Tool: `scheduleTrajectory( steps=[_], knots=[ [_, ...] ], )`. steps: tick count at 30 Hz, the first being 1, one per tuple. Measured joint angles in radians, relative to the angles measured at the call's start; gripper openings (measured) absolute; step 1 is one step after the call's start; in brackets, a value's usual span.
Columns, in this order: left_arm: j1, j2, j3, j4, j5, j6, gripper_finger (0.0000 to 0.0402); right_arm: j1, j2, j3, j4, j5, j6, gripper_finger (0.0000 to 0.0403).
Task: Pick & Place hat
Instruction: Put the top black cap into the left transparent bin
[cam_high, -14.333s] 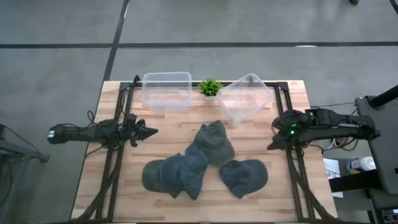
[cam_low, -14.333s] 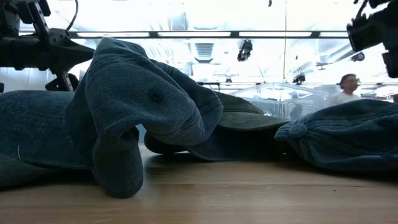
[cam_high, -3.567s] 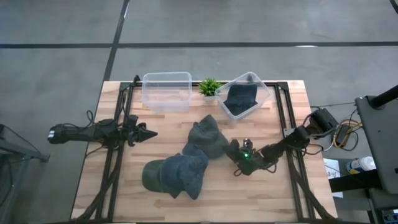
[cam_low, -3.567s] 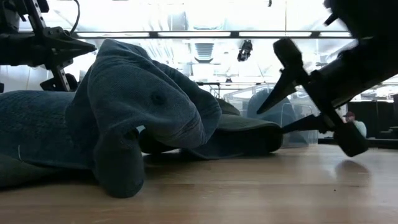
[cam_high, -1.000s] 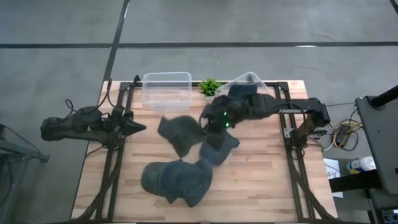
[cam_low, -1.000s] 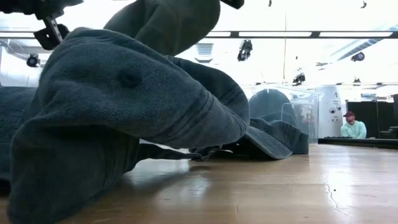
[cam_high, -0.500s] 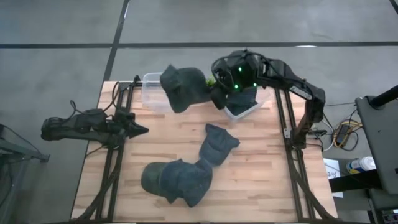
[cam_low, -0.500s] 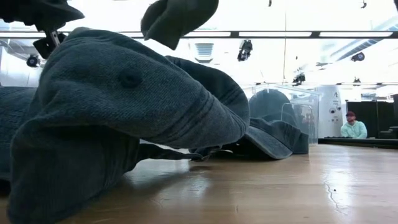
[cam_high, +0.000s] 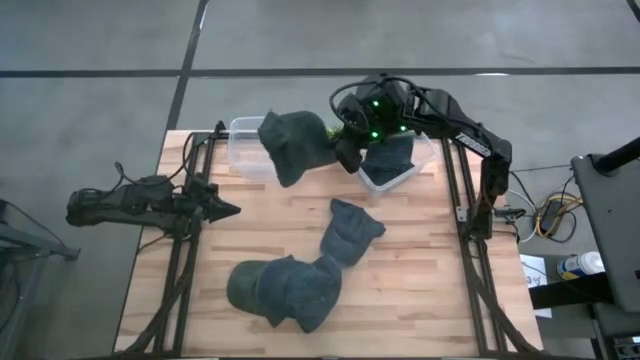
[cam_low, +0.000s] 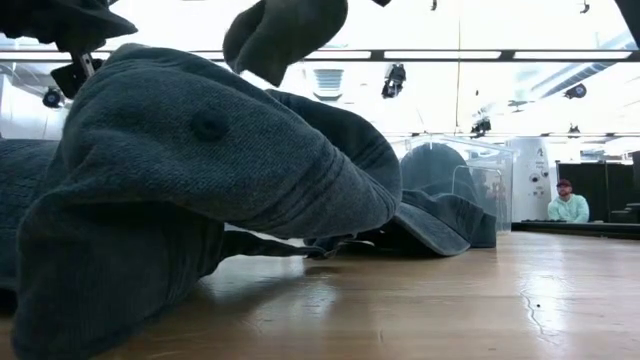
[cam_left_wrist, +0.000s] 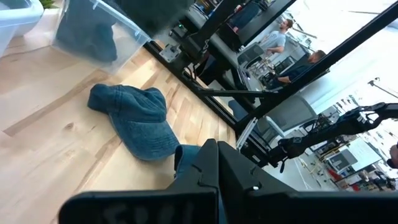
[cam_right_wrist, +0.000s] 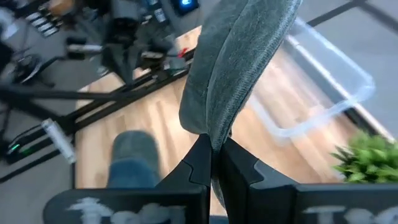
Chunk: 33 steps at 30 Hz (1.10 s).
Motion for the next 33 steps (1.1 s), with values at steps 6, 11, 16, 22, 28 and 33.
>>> scheduleTrajectory(
  steps=[6, 11, 16, 22, 28, 33],
  knots=[
    [0.000, 0.000, 0.002, 0.081, -0.060, 0.037, 0.0001, 0.008, -0.011, 0.001, -0.105, -0.138, -0.071, 0.0011],
    [0.000, 0.000, 0.003, 0.115, -0.117, 0.074, 0.0034, 0.029, 0.017, 0.000, -0.207, -0.155, -0.098, 0.0011],
    [0.001, 0.011, 0.003, 0.131, -0.177, 0.080, 0.0099, 0.064, 0.064, 0.000, -0.187, -0.206, -0.118, 0.0011],
    [0.001, 0.068, 0.003, 0.305, -0.176, 0.114, 0.0165, 0.101, 0.155, -0.001, -0.170, -0.233, -0.150, 0.0011],
    [0.001, 0.170, 0.029, 0.352, -0.162, 0.205, 0.0179, 0.140, 0.244, -0.001, -0.123, -0.300, -0.188, 0.0011],
    [0.001, 0.274, 0.082, 0.321, -0.147, 0.265, 0.0179, 0.159, 0.284, -0.002, -0.087, -0.310, -0.196, 0.0011]
  ],
)
